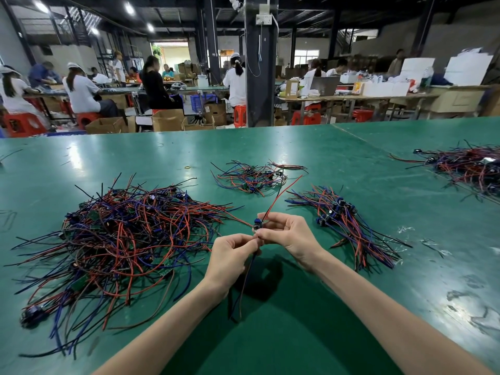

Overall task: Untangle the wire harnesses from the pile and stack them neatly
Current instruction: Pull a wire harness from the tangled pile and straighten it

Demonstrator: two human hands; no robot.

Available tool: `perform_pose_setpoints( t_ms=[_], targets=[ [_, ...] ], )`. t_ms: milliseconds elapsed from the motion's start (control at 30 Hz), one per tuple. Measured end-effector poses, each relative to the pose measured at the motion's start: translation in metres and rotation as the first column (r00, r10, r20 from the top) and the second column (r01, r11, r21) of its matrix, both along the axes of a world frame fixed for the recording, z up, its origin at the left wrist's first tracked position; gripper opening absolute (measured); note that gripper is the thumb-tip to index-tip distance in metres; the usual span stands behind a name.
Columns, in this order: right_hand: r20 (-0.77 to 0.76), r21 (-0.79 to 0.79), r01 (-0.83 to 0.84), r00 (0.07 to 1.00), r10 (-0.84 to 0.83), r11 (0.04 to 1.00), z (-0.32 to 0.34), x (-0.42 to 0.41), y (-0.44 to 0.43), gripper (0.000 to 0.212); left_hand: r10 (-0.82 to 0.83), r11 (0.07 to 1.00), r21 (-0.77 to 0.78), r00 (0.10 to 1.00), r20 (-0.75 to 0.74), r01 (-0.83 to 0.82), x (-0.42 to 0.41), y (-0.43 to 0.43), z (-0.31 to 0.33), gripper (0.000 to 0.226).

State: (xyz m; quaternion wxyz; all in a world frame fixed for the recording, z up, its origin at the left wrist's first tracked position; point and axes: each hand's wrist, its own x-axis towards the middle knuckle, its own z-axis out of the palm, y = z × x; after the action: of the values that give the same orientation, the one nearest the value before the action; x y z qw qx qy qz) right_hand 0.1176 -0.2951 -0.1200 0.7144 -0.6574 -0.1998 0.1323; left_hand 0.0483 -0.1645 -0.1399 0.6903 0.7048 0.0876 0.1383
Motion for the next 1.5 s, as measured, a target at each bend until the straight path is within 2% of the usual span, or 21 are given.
perform_pose_setpoints(
  t_ms=[300,533,700,800,933,1100,1300,1500],
  targets=[
    [0.025,-0.038,0.056,0.998,-0.055,0.998,-0.001,-0.001,0.007,0.041,-0.018,0.999,0.037,0.999,-0.036,0.019,0.002,0.002,-0.003,0.014],
    [-0.002,-0.009,0.063,0.998,-0.063,0.998,0.001,-0.002,0.007,0.039,-0.072,0.994,0.074,0.994,-0.084,0.079,0.005,0.002,0.000,0.018],
    [-0.013,-0.004,0.066,0.998,-0.067,0.998,0.003,-0.001,0.006,0.038,-0.123,0.992,-0.023,0.988,-0.089,0.121,0.004,0.001,0.004,0.020],
    [-0.009,-0.018,0.088,0.996,-0.089,0.996,0.003,0.003,0.003,0.039,-0.190,0.980,-0.075,0.976,-0.106,0.182,0.002,0.001,0.009,0.014],
    [-0.039,-0.021,0.159,0.986,-0.160,0.987,0.005,0.015,-0.003,0.038,-0.270,0.962,-0.072,0.951,-0.151,0.262,-0.001,-0.001,0.010,0.011],
    [-0.080,-0.001,0.229,0.970,-0.229,0.973,0.006,0.029,-0.013,0.034,-0.290,0.957,-0.062,0.946,-0.145,0.284,-0.004,-0.004,0.008,0.007],
    [-0.124,0.010,0.260,0.958,-0.257,0.965,0.004,0.038,-0.022,0.040,-0.336,0.941,-0.012,0.932,-0.133,0.338,-0.007,-0.010,0.008,0.006],
    [-0.126,0.001,0.257,0.959,-0.255,0.966,0.002,0.040,-0.022,0.039,-0.382,0.924,-0.008,0.919,-0.093,0.383,-0.011,-0.011,0.011,0.014]
  ],
)
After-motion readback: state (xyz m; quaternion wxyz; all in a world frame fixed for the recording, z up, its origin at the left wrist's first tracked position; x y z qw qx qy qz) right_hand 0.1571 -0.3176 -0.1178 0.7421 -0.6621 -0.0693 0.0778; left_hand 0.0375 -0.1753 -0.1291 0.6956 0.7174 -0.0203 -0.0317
